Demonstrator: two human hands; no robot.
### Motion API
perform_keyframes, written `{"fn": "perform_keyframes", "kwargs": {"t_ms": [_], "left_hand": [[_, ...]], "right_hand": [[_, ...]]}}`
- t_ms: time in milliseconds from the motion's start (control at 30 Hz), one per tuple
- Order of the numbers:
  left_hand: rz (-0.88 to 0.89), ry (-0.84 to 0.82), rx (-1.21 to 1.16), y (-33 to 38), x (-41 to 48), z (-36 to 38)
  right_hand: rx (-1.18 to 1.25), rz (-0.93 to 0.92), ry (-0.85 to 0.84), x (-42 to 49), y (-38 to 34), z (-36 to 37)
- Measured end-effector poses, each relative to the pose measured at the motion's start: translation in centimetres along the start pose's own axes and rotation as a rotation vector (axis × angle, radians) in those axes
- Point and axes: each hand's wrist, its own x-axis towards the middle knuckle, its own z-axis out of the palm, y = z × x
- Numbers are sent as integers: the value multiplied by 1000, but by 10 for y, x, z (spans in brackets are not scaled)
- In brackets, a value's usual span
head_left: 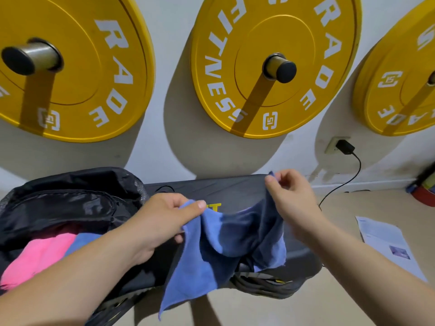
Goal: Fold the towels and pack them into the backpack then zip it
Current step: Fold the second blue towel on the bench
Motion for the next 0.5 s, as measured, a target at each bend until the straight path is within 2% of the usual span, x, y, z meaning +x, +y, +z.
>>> {"fn": "perform_keyframes", "kwargs": {"t_ms": [100,200,333,500], "left_hand": [[16,-94,-132,0,-2,15],[2,-97,-235,0,-1,25],[5,-71,-247,-2,1,31],[29,57,-305,-1,2,28]], "right_hand": [[82,-17,-219,-26,-17,23],[173,82,-363,-41,-26,35],[135,58,-412,-47,-31,38],[36,43,-413,-50,-35,38]]}}
